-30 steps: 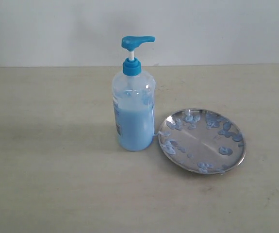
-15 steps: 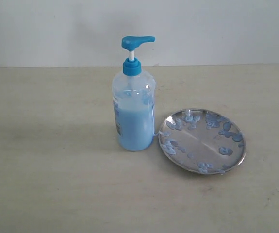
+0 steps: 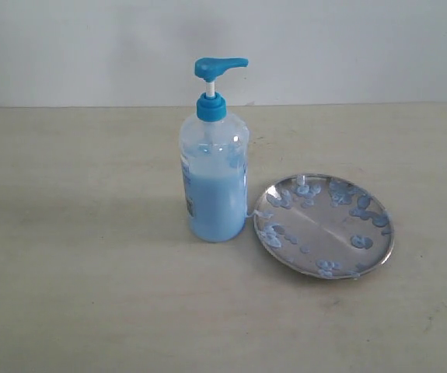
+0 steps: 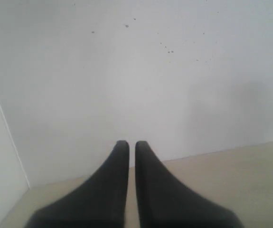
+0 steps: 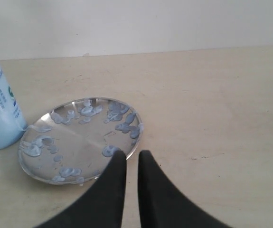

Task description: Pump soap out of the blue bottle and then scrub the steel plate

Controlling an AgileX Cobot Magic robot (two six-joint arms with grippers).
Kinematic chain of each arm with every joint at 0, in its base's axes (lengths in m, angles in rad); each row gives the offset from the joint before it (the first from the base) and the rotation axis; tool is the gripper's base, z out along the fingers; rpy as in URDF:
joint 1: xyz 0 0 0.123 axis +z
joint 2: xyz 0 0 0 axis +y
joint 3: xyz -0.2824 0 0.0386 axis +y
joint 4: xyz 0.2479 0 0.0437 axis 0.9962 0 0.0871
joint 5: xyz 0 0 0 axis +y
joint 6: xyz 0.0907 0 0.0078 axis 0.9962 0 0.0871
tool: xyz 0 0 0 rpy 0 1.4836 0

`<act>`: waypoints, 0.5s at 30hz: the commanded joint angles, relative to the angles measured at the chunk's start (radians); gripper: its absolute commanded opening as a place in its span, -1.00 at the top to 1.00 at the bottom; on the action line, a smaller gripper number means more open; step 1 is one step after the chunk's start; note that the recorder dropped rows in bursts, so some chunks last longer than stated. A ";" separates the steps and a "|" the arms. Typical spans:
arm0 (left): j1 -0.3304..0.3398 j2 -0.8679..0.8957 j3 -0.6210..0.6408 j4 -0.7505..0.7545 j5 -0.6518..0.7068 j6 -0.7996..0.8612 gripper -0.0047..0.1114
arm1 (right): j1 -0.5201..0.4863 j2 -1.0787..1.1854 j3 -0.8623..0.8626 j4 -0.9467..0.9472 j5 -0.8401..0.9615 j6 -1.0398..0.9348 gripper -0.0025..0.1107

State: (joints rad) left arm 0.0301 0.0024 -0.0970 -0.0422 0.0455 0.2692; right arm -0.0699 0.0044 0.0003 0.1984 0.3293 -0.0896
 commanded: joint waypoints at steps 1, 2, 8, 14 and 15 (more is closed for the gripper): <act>-0.002 -0.002 0.097 -0.002 -0.116 -0.070 0.84 | -0.002 -0.004 0.000 0.002 -0.009 0.003 0.96; -0.002 -0.002 0.097 -0.002 -0.060 -0.169 0.84 | -0.002 -0.004 0.000 0.002 -0.009 0.003 0.96; 0.000 -0.002 0.097 0.015 0.322 -0.378 0.84 | -0.002 -0.004 0.000 0.002 -0.007 0.003 0.96; 0.000 -0.002 0.097 0.015 0.325 -0.394 0.84 | -0.002 -0.004 0.000 0.002 -0.007 0.003 0.96; 0.000 -0.002 0.097 0.015 0.325 -0.394 0.84 | -0.002 -0.004 0.000 0.002 -0.007 0.003 0.96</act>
State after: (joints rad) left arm 0.0301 0.0024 0.0009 -0.0290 0.3640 -0.1111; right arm -0.0699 0.0044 0.0003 0.2000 0.3293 -0.0896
